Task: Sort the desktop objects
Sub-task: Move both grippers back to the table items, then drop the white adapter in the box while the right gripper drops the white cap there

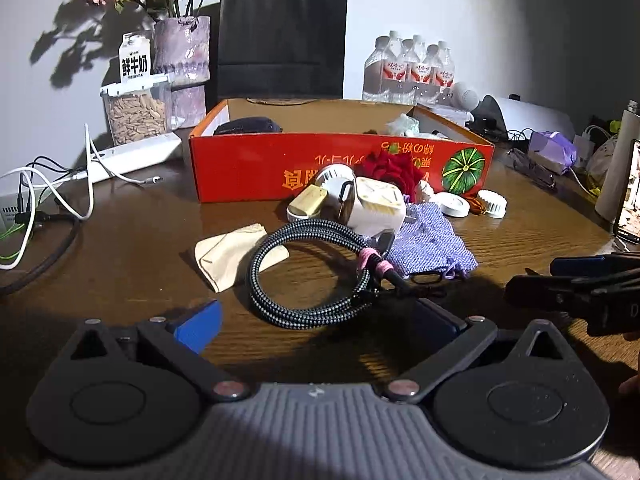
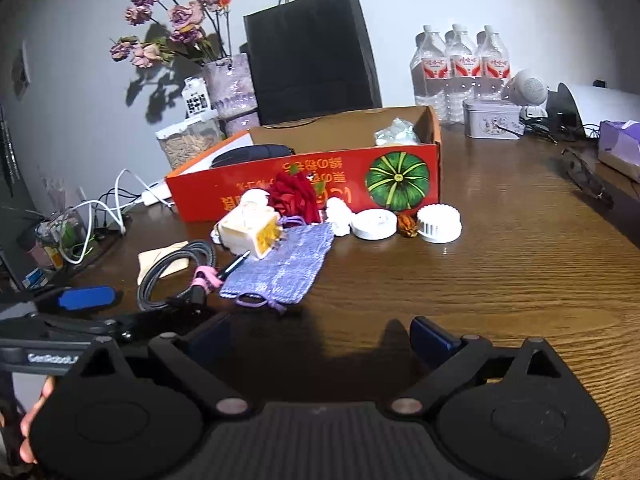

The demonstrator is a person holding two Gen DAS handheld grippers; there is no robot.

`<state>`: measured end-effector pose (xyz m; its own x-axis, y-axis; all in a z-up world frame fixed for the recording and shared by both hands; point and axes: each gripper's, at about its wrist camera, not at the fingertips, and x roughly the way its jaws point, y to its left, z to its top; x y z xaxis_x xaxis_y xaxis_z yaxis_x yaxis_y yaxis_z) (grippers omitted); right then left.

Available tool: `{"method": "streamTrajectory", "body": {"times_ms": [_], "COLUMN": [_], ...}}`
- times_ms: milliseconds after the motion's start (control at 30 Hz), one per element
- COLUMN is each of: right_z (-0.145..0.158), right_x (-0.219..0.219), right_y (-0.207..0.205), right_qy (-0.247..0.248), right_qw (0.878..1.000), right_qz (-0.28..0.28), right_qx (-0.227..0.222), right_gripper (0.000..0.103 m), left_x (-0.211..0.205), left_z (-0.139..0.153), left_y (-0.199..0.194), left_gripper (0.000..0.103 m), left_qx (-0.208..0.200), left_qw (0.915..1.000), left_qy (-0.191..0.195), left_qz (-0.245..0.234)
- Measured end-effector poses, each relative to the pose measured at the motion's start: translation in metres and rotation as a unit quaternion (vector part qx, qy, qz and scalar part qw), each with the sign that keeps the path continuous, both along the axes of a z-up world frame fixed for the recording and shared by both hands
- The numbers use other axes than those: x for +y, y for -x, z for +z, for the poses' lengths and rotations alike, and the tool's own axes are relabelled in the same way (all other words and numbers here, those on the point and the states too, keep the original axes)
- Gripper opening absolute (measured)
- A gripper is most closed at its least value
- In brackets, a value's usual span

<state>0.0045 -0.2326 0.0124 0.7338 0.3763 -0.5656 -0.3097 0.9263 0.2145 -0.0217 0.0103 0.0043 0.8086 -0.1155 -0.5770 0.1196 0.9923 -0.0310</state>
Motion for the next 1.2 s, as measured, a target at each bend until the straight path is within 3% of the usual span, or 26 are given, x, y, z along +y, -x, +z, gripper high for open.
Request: {"method": "streamTrajectory", "body": {"times_ms": [233, 433, 600, 667, 733, 833, 900, 933, 1033, 1100, 1200], "right_z": [-0.001, 0.004, 0.019, 0.023, 0.026, 0.025, 0.020, 0.018, 0.011, 0.006, -0.001], "right_x": [0.000, -0.008, -0.016, -0.020, -0.024, -0.029, -0.031, -0.032, -0.033, -0.031, -0.028], "right_y": [-0.004, -0.014, -0.039, -0.053, -0.065, -0.085, -0.102, -0.109, -0.121, -0.125, -0.124], "right_qy": [-0.004, -0.016, -0.017, -0.020, -0.010, 0.012, 0.040, 0.051, 0.056, 0.065, 0.074], "right_qw": [1.000, 1.000, 1.000, 0.999, 0.999, 0.998, 0.997, 0.996, 0.996, 0.996, 0.996], "right_qz": [0.001, -0.012, -0.024, -0.026, -0.039, -0.060, -0.068, -0.070, -0.063, -0.060, -0.055], "right_qx": [0.011, 0.015, -0.005, -0.005, -0.007, -0.011, 0.001, 0.007, 0.017, 0.020, 0.023], "right_gripper": [0.097, 0.096, 0.086, 0.076, 0.074, 0.074, 0.071, 0.068, 0.065, 0.063, 0.057], "left_x": [-0.005, 0.002, -0.013, -0.027, -0.040, -0.046, -0.044, -0.043, -0.041, -0.042, -0.047], "left_z": [-0.002, 0.014, 0.034, 0.035, 0.034, 0.028, 0.024, 0.022, 0.019, 0.017, 0.014], "left_y": [-0.001, -0.009, -0.043, -0.057, -0.074, -0.095, -0.106, -0.110, -0.111, -0.113, -0.112], "left_gripper": [0.103, 0.103, 0.103, 0.102, 0.099, 0.081, 0.050, 0.045, 0.050, 0.070, 0.066], "left_qx": [0.007, -0.012, -0.032, -0.032, -0.023, -0.002, 0.019, 0.028, 0.035, 0.046, 0.045], "left_qw": [0.9999, 0.9991, 0.9961, 0.9948, 0.9949, 0.9949, 0.9952, 0.9958, 0.9955, 0.9957, 0.9953], "left_qy": [-0.010, 0.033, 0.041, 0.028, 0.006, 0.009, 0.025, 0.025, 0.028, 0.022, 0.010], "left_qz": [-0.002, -0.023, -0.072, -0.092, -0.098, -0.101, -0.092, -0.083, -0.083, -0.078, -0.086]}}
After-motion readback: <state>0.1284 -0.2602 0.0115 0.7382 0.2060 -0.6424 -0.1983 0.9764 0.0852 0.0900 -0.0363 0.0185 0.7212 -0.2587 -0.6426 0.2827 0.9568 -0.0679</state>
